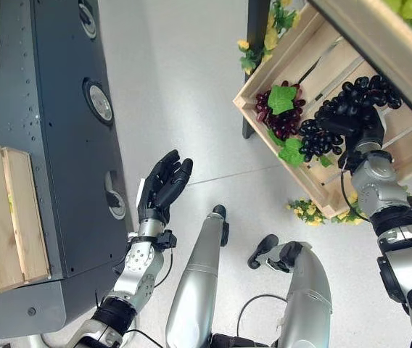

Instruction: Pick up the fruits from the basket on one side to the basket on the other side

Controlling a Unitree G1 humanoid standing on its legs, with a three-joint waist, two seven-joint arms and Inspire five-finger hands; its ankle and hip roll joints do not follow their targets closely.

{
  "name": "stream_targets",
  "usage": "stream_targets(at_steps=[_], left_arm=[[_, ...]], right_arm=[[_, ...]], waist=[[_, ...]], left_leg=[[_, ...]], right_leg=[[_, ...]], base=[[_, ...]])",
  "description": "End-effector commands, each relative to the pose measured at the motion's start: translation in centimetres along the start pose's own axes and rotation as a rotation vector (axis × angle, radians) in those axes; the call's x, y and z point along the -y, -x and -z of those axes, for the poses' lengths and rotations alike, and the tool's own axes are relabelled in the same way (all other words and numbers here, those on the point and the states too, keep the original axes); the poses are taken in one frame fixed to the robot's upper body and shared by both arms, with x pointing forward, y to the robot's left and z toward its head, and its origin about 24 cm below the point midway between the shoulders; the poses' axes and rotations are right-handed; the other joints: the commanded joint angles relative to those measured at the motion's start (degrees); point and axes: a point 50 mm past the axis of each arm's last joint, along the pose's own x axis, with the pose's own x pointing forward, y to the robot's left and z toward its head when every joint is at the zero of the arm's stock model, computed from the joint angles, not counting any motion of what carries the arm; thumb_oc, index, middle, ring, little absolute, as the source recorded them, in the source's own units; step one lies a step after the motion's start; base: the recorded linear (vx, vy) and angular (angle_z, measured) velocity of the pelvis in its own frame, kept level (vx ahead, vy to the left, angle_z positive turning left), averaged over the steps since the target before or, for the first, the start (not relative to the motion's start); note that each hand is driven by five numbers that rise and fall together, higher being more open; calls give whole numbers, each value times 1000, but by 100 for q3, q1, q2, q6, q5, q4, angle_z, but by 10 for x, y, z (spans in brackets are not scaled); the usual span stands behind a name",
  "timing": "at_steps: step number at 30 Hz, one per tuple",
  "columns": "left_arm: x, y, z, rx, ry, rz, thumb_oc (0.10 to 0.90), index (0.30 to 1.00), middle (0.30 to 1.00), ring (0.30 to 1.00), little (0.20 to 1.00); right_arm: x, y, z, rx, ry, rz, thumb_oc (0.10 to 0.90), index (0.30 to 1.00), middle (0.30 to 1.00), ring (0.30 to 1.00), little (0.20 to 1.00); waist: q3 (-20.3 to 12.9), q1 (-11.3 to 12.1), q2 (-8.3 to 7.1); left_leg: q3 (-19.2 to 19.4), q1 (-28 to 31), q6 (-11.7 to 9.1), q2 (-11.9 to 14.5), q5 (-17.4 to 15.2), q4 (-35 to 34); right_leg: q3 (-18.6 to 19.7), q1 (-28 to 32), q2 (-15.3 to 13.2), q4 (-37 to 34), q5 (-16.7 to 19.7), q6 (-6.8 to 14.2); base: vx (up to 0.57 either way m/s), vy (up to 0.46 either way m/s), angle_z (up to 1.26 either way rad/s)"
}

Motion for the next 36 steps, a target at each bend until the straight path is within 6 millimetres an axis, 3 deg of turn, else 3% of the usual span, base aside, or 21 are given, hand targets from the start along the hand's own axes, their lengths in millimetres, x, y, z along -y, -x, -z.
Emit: stream_targets(at_steps=[1, 8, 10, 11, 27, 32, 36], left_arm=[[17, -4, -44, 232, 58, 91, 800, 900, 900, 900, 900], [16, -8, -53, 270, 35, 108, 800, 900, 900, 900, 900], [16, -8, -55, 283, 34, 110, 800, 900, 900, 900, 900], [16, -8, -55, 288, 34, 110, 800, 900, 900, 900, 900], [26, -10, -62, 312, 49, 135, 800, 900, 900, 900, 900], [28, -10, -59, 301, 46, 137, 800, 900, 900, 900, 900], [27, -13, -58, 290, 57, 112, 800, 900, 900, 900, 900]], right_arm=[[15, -11, -102, 309, 167, 91, 400, 300, 300, 300, 300], [35, -18, -114, 183, 613, 240, 400, 300, 300, 300, 300], [38, -19, -116, 149, 703, 284, 772, 858, 858, 858, 858], [39, -20, -113, 108, 752, 292, 800, 900, 900, 900, 900], [43, -22, -87, -49, 798, 291, 800, 900, 900, 900, 900], [43, -19, -59, -112, 753, 231, 800, 900, 900, 900, 900], [37, -16, -34, -118, 619, 178, 800, 900, 900, 900, 900]], waist=[[-85, 90, -51], [-85, 200, -153], [-85, 220, -170], [-85, 223, -178], [-85, 271, -176], [-85, 256, -210], [-85, 216, -229]], left_leg=[[342, 312, 524, -157, -835, 59], [256, 127, 489, -166, -729, -198], [237, 135, 483, -166, -682, -353], [231, 151, 476, -164, -669, -419], [297, 754, 438, -198, -572, -1058], [356, 1332, 440, -173, -520, -1422], [396, 1903, 435, -152, -499, -1718]], right_leg=[[598, -150, 99, -275, 788, 228], [495, -269, 186, -477, 937, 331], [446, -245, 215, -612, 989, 353], [425, -227, 236, -675, 1005, 359], [262, 325, 263, -1229, 1137, 471], [178, 858, 217, -1496, 1158, 508], [182, 1384, 159, -1793, 1165, 545]], base=[[-39, 21, 5], [-61, -16, 9], [-60, -16, 9], [-47, 1, 1], [-4, 0, 0], [2, 5, -1], [21, 28, -9]])
